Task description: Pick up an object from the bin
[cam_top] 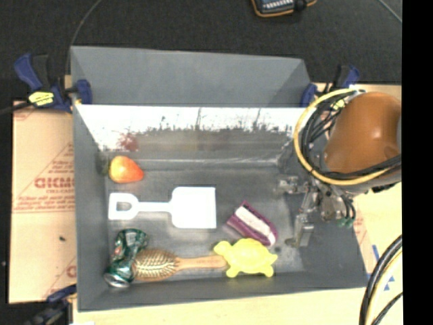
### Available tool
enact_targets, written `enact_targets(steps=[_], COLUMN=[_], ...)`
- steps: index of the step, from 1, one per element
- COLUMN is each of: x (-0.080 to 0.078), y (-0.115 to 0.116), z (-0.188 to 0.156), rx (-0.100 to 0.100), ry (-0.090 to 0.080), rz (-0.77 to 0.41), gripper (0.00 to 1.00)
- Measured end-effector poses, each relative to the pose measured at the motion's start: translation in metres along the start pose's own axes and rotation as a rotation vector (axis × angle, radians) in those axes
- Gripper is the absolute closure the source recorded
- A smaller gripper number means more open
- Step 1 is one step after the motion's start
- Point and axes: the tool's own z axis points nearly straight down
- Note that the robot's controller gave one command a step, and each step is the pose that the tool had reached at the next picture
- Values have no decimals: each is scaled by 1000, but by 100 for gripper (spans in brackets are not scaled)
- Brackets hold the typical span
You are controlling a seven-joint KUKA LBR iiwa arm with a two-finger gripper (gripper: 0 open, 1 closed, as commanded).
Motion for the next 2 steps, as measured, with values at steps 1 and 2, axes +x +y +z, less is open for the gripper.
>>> enact_targets(steps=[1,2], x=[0,2], y=[0,2], z=[0,-5], rx=[0,0], ry=[0,1], rz=[0,-8], gripper=[0,0])
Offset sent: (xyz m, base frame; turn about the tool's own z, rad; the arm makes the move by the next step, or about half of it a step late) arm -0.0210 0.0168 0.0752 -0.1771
